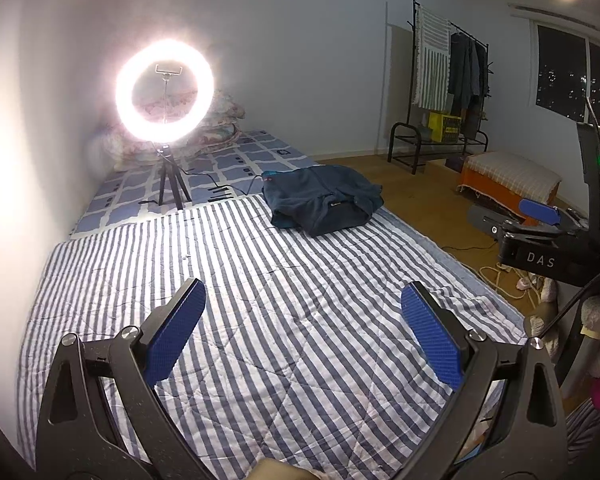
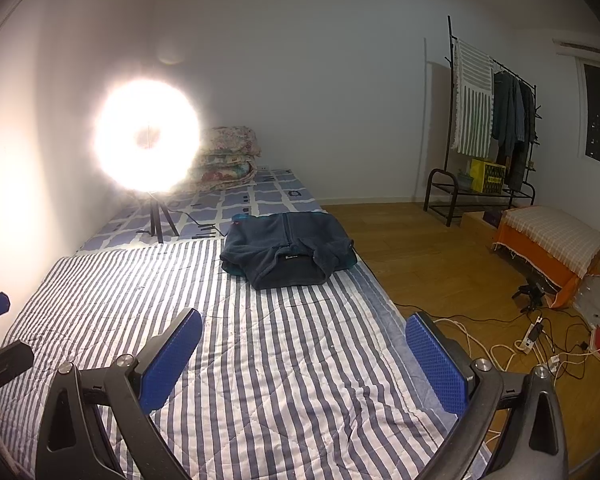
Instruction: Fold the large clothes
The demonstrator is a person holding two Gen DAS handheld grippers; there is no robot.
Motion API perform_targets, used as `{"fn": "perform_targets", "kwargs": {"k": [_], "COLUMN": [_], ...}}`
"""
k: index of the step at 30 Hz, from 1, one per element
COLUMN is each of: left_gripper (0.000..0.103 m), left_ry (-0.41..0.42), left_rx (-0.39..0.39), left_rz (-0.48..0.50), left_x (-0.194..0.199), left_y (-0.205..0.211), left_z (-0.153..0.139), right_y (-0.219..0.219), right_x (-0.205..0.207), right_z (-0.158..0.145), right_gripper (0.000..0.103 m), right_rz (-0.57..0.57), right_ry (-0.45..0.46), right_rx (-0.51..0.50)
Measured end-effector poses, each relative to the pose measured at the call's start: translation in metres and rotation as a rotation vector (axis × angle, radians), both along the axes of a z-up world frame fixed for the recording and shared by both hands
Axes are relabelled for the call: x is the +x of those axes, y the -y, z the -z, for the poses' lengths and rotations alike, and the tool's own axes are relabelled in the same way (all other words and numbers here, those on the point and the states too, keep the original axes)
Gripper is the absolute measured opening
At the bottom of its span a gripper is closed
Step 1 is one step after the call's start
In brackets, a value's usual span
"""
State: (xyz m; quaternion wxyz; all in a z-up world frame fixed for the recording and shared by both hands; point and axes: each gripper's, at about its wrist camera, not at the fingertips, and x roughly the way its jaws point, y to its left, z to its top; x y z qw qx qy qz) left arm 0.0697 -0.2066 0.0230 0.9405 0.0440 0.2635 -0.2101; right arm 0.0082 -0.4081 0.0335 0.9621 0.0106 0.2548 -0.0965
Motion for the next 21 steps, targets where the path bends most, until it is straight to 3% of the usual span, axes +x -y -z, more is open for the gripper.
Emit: {"fn": "perform_targets", "kwargs": {"k": [14, 21], "left_gripper": [0.100, 0.100], "left_ry": [0.013, 0.065], "left_rx": [0.034, 0.062], "left_rz": [-0.038, -0.062], "left_x": [-0.004, -0.012], "left_y": [0.001, 0.004], "left_z": [-0.009, -0.012], "right_y": [0.003, 0.003], "right_x": [-0.001, -0.001], "right_z": [0.003, 0.003], "right_gripper": [0.103, 0.103], "right_rz": [-0.010, -0.013], "right_ry": [-0.004, -0.006], "right_rx": [-0.019, -0.024]}}
